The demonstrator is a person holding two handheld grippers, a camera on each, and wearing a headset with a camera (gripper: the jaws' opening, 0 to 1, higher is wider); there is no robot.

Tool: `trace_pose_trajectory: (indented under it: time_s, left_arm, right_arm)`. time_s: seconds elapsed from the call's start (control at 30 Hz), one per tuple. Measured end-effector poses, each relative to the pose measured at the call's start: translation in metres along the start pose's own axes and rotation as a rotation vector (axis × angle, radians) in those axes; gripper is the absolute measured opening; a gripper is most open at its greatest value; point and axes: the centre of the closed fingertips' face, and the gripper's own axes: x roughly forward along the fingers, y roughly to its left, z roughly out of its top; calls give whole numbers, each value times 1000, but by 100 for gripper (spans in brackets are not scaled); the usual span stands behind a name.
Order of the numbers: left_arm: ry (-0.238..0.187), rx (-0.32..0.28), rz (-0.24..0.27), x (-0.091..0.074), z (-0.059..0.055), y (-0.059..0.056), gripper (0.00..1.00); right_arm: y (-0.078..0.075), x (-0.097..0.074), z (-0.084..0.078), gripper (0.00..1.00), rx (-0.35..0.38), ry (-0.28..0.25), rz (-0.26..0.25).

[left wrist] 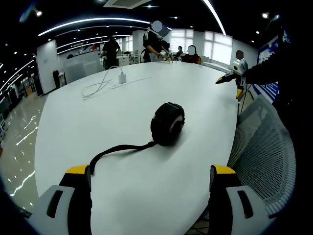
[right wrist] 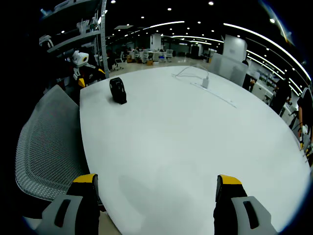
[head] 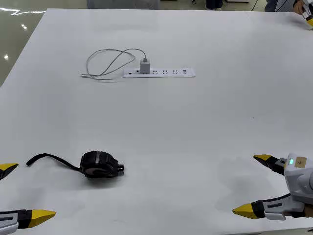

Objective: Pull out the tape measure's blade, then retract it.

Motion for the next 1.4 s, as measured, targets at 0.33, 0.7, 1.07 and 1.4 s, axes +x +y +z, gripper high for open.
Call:
trace_pose_trajectory:
  time_s: [0.33, 0.7, 1.07, 1.4]
  left_arm:
    - [-7, -2, -2, 1, 1, -3, 99]
    - [20, 27, -10, 3, -3, -6, 99]
    - [38, 38, -55, 9, 12, -12, 99]
    - [53, 153, -120, 23, 23, -17, 99]
  right_arm:
    - [4, 1, 2, 99, 14, -7, 8]
    - [3, -1, 2, 99, 13, -7, 6]
    - [-4, -4, 24, 99, -26, -20, 0]
    - [1, 5, 35, 99, -59, -13, 33]
